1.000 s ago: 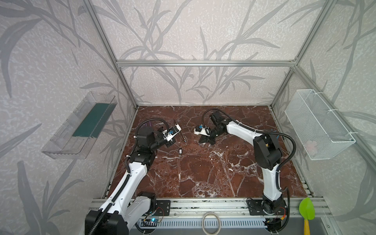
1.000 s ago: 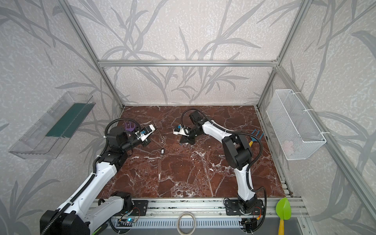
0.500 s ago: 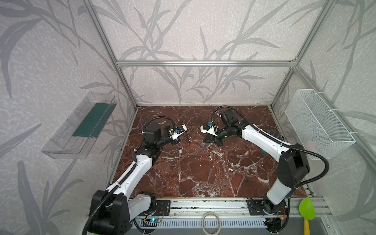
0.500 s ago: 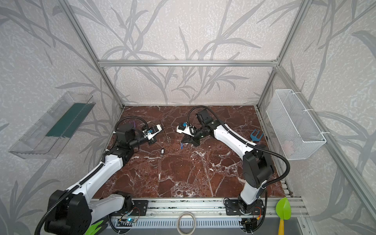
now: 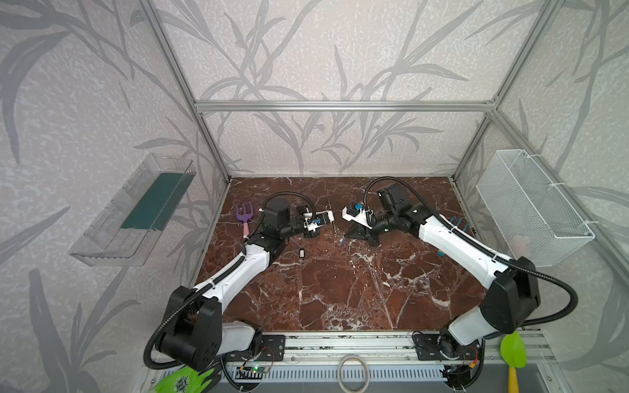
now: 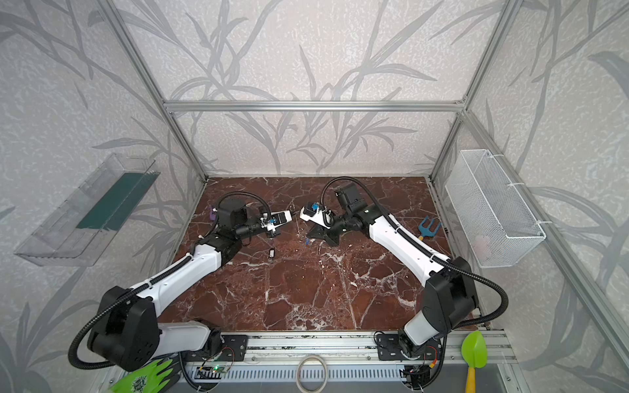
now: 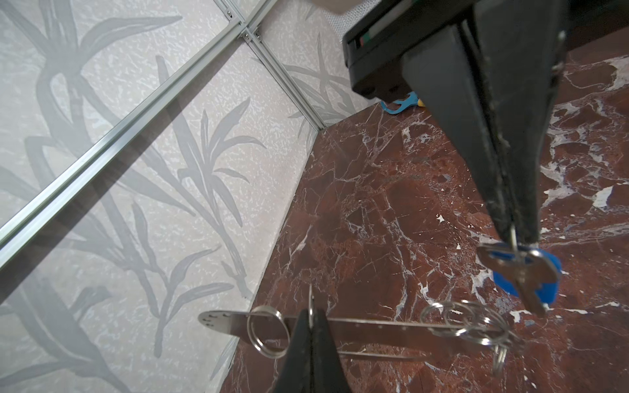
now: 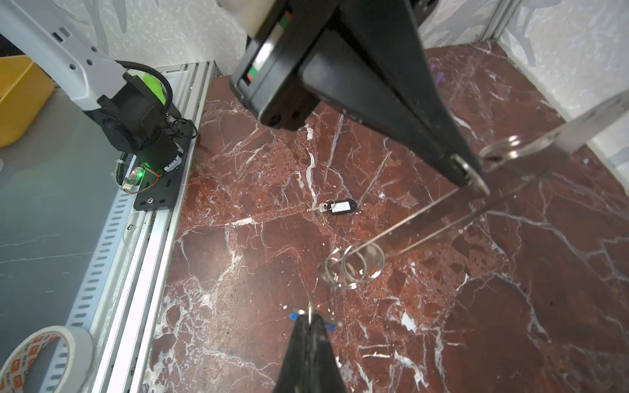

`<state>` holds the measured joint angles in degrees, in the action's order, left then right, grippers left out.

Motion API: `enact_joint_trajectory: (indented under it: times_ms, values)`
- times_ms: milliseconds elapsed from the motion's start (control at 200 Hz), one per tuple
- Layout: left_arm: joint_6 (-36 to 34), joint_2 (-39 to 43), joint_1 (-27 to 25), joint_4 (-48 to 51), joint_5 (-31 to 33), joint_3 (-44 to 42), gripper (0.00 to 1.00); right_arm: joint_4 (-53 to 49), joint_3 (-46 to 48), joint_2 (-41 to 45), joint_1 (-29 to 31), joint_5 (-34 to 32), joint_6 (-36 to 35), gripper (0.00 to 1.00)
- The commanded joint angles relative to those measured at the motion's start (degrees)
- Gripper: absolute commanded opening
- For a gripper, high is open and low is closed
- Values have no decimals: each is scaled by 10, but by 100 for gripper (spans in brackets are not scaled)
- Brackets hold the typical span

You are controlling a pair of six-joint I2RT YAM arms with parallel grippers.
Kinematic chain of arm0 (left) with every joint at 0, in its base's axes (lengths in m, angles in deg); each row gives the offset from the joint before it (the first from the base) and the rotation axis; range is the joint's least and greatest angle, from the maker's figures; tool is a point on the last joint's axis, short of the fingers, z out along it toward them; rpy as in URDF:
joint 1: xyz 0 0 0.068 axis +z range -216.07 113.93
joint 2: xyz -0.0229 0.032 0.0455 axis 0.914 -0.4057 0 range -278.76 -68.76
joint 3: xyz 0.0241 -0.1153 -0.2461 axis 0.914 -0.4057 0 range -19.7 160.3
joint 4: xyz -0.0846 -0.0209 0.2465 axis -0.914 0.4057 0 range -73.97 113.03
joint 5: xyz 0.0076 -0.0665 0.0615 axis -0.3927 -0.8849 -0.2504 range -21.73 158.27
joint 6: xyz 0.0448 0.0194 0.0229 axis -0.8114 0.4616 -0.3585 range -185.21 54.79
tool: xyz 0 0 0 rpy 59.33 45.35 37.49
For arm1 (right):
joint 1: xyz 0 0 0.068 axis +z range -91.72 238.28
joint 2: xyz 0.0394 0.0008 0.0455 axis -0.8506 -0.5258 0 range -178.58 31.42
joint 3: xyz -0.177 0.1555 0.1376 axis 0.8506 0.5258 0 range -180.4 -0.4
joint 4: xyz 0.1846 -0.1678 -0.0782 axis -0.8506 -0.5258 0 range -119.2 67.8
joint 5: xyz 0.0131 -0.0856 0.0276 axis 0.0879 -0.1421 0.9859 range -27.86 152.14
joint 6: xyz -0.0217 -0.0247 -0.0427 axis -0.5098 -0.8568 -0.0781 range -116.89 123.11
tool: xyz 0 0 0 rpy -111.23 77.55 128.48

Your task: Put the keys on the keyring

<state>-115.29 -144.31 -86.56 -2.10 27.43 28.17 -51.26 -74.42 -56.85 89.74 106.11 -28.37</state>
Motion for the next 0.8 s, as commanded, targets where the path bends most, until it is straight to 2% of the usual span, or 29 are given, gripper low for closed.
enact_joint_trajectory:
  times_ms: [0, 165, 795]
  values:
    - [-37, 3, -11, -35, -13, 21, 0, 100, 40, 37, -7, -10, 87, 0]
    - [-83, 11, -26, -31, 1, 15, 0, 177, 74, 66, -7, 5, 104, 0]
    - [-126, 38, -63, -5, 13, 23, 0, 208, 55, 80, -6, -24, 172, 0]
